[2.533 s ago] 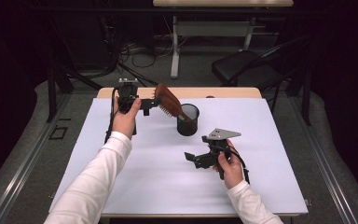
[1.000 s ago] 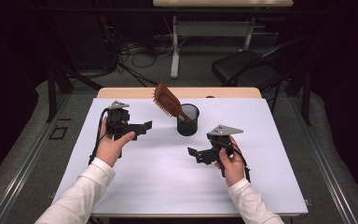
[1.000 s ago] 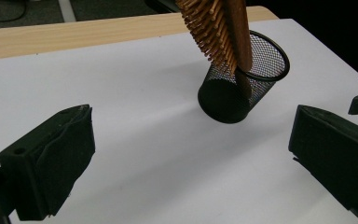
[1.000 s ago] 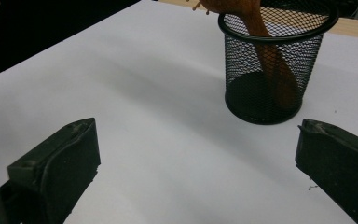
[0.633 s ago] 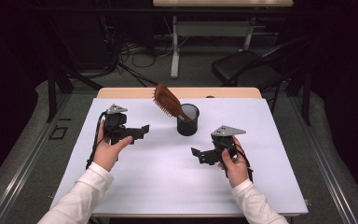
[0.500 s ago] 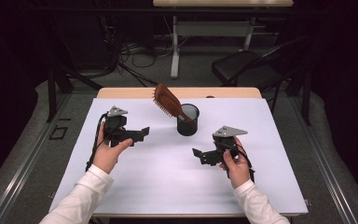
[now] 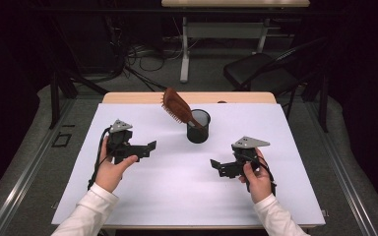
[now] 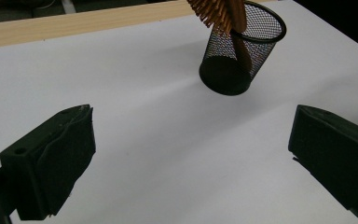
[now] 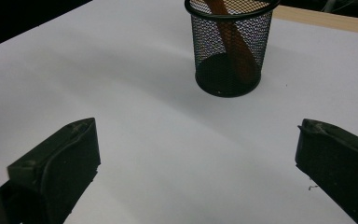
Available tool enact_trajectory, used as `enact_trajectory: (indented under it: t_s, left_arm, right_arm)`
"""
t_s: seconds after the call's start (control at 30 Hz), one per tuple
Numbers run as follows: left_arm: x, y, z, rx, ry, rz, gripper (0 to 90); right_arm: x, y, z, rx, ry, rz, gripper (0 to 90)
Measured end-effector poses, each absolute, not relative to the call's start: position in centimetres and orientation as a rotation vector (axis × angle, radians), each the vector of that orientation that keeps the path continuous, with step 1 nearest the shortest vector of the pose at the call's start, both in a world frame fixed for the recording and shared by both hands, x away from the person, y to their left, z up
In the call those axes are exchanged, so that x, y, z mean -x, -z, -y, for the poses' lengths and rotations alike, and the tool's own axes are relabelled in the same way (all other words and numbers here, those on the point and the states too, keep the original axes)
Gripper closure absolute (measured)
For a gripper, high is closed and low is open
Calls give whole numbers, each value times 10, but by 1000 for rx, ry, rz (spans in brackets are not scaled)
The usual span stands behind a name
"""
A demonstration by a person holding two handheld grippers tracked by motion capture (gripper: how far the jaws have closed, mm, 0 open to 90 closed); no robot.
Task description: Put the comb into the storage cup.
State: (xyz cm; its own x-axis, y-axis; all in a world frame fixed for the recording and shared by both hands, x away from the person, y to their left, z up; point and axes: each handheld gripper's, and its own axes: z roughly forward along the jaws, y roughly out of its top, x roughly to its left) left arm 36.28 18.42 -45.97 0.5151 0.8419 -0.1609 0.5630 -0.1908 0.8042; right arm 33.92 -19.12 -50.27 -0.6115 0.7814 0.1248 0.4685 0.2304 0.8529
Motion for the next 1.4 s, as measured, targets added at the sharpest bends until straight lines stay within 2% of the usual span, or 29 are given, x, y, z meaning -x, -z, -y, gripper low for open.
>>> enact_trajectory:
  t_s: [0.73,1.4]
  left_arm:
    - [-341,487,-208,-1811,-398,-1214,6]
    - [-335,505,-215,-1773,-409,-1242,7]
  right_arm:
    - [-323,508,223,-1223,-1304,-2129,0]
    - [-324,522,242,-1282,-1286,-2068,0]
